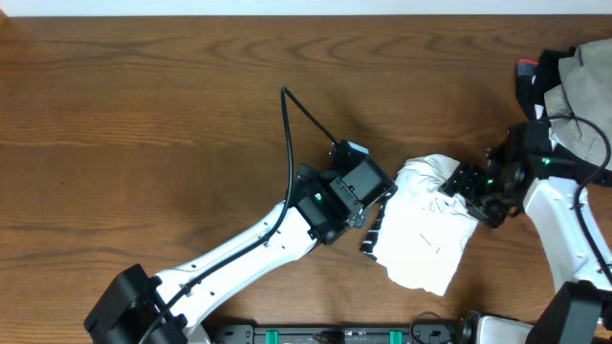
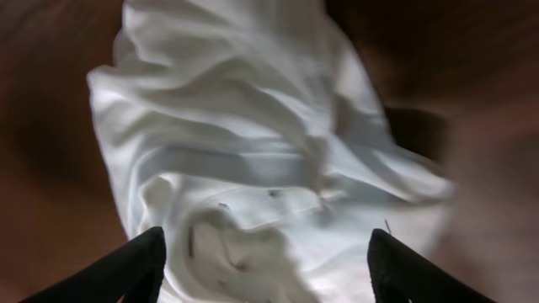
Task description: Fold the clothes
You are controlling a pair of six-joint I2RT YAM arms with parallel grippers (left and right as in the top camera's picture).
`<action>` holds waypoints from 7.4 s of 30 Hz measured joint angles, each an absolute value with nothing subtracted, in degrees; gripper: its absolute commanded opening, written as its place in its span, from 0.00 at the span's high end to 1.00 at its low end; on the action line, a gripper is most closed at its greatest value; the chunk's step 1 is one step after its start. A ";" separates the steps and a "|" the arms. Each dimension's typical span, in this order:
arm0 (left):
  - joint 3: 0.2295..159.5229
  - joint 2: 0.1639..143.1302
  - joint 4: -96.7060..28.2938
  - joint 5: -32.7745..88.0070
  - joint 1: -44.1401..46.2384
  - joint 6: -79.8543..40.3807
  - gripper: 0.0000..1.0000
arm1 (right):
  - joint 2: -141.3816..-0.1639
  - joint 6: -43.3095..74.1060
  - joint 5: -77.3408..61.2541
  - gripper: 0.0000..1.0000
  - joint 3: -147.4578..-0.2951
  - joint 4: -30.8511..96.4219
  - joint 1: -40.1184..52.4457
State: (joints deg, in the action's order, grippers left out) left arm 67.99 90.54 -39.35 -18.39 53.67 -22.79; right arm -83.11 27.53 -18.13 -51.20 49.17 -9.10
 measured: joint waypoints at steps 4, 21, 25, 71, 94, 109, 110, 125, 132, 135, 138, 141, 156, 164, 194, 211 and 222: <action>67.99 90.54 -39.51 -18.39 53.67 -22.79 0.04 | -83.15 31.51 -21.76 0.31 -46.81 42.87 -9.10; 67.99 90.54 -39.64 -18.39 53.67 -22.81 0.04 | -83.24 41.67 -23.99 0.40 -42.35 33.43 -9.10; 67.99 90.54 -39.64 -18.39 53.67 -22.92 0.04 | -83.24 42.15 -24.08 0.40 -42.24 35.16 -9.08; 67.99 90.54 -40.27 -18.17 53.67 -22.94 0.04 | -75.24 64.88 -21.39 0.48 -32.86 26.63 -8.56; 67.99 90.54 -40.27 -18.17 53.67 -22.94 0.04 | -78.54 63.13 -22.04 0.97 -32.82 22.83 -8.56; 67.99 90.54 -40.56 -18.15 53.67 -22.94 0.04 | -78.54 52.69 -13.02 0.95 -41.15 42.74 -8.56; 67.99 90.54 -40.51 -18.17 53.67 -22.94 0.04 | -78.52 51.03 -12.21 0.94 -43.16 44.99 -8.56; 67.99 90.54 -40.51 -18.17 53.67 -22.94 0.04 | -78.52 35.55 -5.67 0.93 -53.89 67.92 -8.56; 67.99 90.54 -40.51 -18.17 53.67 -22.94 0.04 | -78.52 35.40 0.60 0.92 -53.89 70.85 -8.58; 67.99 90.54 -40.51 -18.17 53.67 -22.94 0.04 | -78.52 35.97 3.31 0.84 -53.89 72.23 -8.97; 67.99 90.54 -40.51 -18.17 53.67 -22.94 0.04 | -78.52 36.21 6.22 0.83 -53.89 73.45 -9.43; 67.99 90.54 -40.51 -18.15 53.67 -22.94 0.04 | -78.52 36.75 8.01 0.83 -53.89 73.45 -9.47; 67.99 90.54 -40.51 -18.15 53.67 -22.94 0.04 | -78.52 41.04 11.99 0.22 -54.46 73.89 -9.65; 67.99 90.54 -40.29 -18.17 53.67 -22.94 0.04 | -78.50 25.63 -6.39 0.75 -60.95 68.82 -9.65; 67.99 90.54 -39.64 -18.17 53.67 -22.94 0.04 | -78.50 30.33 -9.67 0.99 -39.05 63.81 -6.13; 67.99 90.54 -39.66 -18.17 53.67 -22.94 0.03 | -78.50 35.75 0.23 0.85 -47.90 71.70 -6.13; 67.99 90.54 -39.22 -18.17 53.67 -22.94 0.03 | -78.48 31.35 0.78 0.89 -54.17 70.57 -6.13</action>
State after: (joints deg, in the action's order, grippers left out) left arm 67.99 90.54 -39.22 -18.17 53.67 -22.94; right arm -78.48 31.35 0.78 -54.17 70.57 -6.13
